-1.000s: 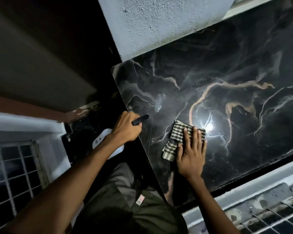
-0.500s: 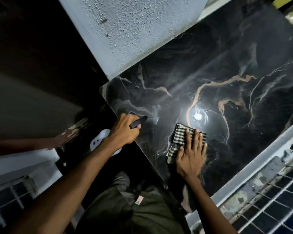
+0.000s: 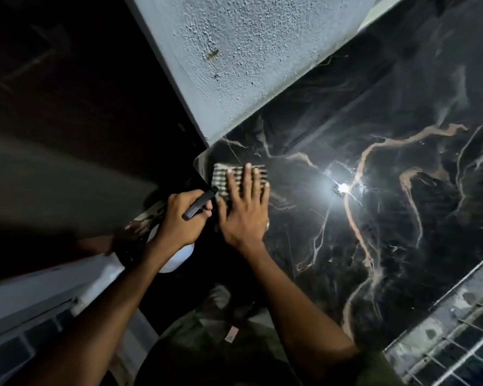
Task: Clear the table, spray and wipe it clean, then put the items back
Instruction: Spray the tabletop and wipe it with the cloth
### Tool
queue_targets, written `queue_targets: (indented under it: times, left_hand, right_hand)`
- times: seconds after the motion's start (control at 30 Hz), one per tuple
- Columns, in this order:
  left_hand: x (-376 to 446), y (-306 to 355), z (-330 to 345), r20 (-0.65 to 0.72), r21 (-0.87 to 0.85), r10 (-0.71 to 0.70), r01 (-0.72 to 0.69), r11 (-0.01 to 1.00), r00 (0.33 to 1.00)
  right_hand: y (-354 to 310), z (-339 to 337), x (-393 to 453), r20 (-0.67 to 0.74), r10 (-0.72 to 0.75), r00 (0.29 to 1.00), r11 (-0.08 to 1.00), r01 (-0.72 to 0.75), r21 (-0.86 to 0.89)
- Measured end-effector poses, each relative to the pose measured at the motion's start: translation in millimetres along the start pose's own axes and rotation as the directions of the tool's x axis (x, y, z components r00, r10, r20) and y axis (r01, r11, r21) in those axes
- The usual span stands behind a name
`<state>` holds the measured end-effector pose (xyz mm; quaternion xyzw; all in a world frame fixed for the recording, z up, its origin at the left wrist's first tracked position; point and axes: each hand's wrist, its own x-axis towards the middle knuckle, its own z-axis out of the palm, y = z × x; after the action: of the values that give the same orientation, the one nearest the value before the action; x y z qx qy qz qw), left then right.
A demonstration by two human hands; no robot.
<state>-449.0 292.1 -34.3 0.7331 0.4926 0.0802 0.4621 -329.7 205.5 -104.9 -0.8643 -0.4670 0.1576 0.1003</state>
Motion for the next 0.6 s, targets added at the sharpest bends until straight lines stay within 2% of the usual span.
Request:
queue_targets:
  times: [0.07,0.13,0.2,0.27,0.33,0.4,0.47,0.53,0.6]
  left_hand:
    - [2.6,-2.3,-6.9,0.007,-0.026,-0.005,0.005,1.0,1.0]
    - [4.6,-1.7,-8.2,0.008,-0.067,-0.032,0.032,0.997,0.999]
    - [6.9,0.7,-7.3,0.015,-0.103,-0.046,0.048,0.994,0.999]
    - [8.1,2.1,-5.2,0.028,-0.124,-0.048,0.051,0.991,0.998]
    - [11.7,1.7,-4.0,0.043,-0.128,-0.054,0.06,0.99,0.998]
    - [15.6,2.2,-3.5,0.042,-0.117,-0.045,0.049,0.992,0.998]
    - [19.9,2.5,-4.1,0.033,-0.088,-0.027,0.03,0.996,0.999]
    - [23.1,3.4,-6.2,0.026,-0.066,-0.025,0.027,0.997,0.999]
    - [25.7,5.1,-8.5,0.022,-0.057,-0.013,0.015,0.998,1.0]
  right_hand:
    - [8.4,1.7,-31.5,0.053,-0.066,0.996,0.997,0.067,-0.024]
    - [46.9,-3.6,-60.9,0.036,-0.012,0.999,1.0,0.013,-0.026]
    - [96.7,-16.0,-75.5,0.0,0.115,0.993,0.992,-0.115,-0.059]
    - [136.0,-28.3,-63.0,-0.038,0.295,0.955,0.95,-0.297,-0.097]
    - [142.3,-36.6,-20.6,-0.122,0.484,0.867,0.869,-0.492,-0.049]
    - [116.2,-41.6,32.5,-0.173,0.555,0.813,0.827,-0.562,0.013]
    - [74.9,-34.4,70.5,-0.146,0.463,0.874,0.885,-0.466,0.019]
    - [30.2,-18.9,77.5,-0.123,0.242,0.963,0.97,-0.243,0.001]
    - [-4.7,-4.4,56.5,-0.06,0.007,0.998,0.999,-0.009,-0.034]
